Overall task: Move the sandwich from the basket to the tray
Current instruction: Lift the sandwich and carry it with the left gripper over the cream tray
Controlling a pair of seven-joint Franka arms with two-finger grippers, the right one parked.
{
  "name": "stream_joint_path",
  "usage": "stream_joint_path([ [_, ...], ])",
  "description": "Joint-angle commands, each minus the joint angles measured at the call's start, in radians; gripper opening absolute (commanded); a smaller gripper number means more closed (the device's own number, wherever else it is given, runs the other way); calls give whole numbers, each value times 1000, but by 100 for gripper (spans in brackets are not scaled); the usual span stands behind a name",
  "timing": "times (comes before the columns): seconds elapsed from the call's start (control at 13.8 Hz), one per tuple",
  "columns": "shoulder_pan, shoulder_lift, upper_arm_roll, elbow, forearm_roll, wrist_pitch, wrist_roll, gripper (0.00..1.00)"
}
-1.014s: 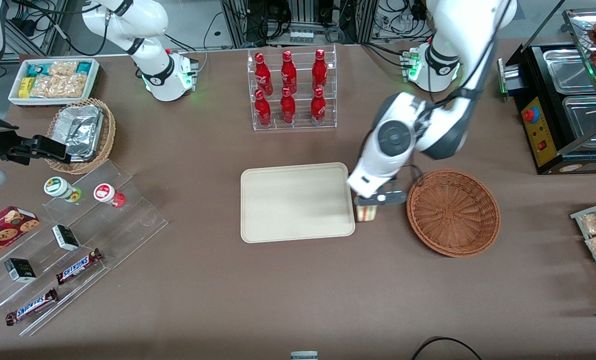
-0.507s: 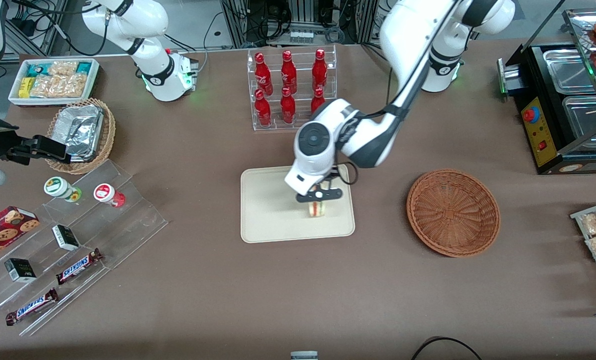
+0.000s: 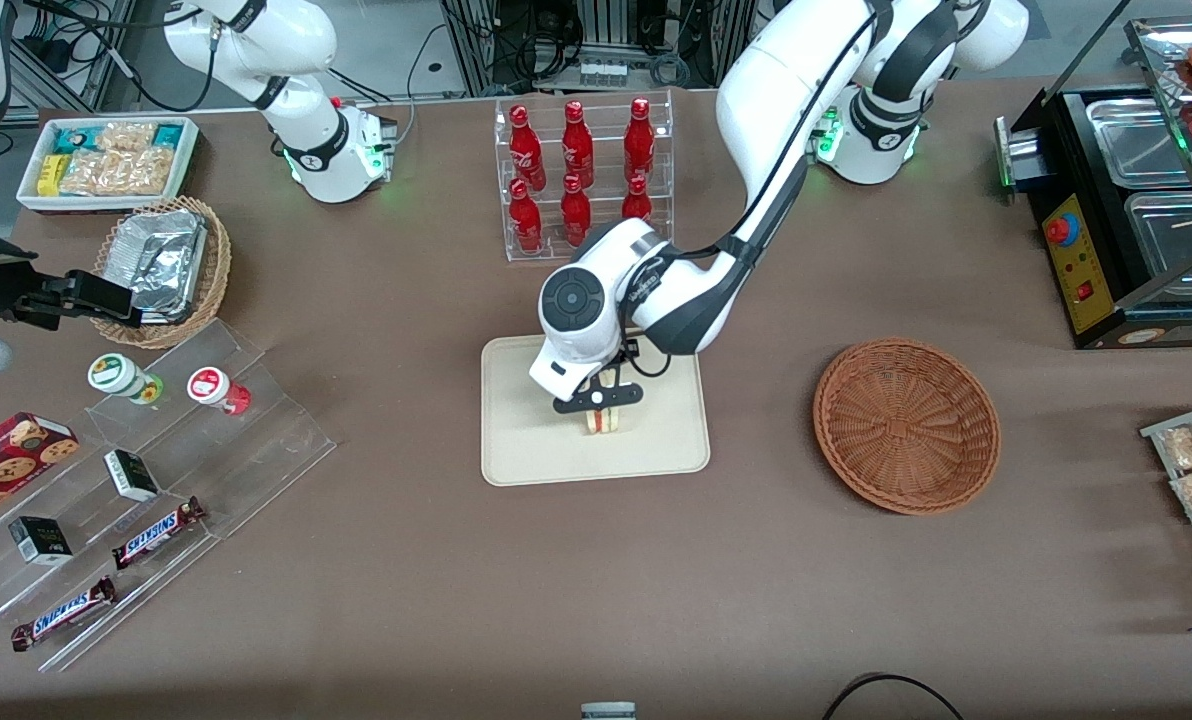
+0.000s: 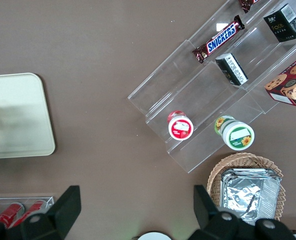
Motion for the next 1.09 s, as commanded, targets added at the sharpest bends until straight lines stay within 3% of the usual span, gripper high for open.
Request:
stream_joint_path([
  [0.0, -7, 45, 12, 90, -13, -35, -14, 0],
  [0.87, -7, 79, 19, 100, -3, 13, -57, 0],
  [1.01, -8, 91, 19, 100, 33, 28, -101, 0],
])
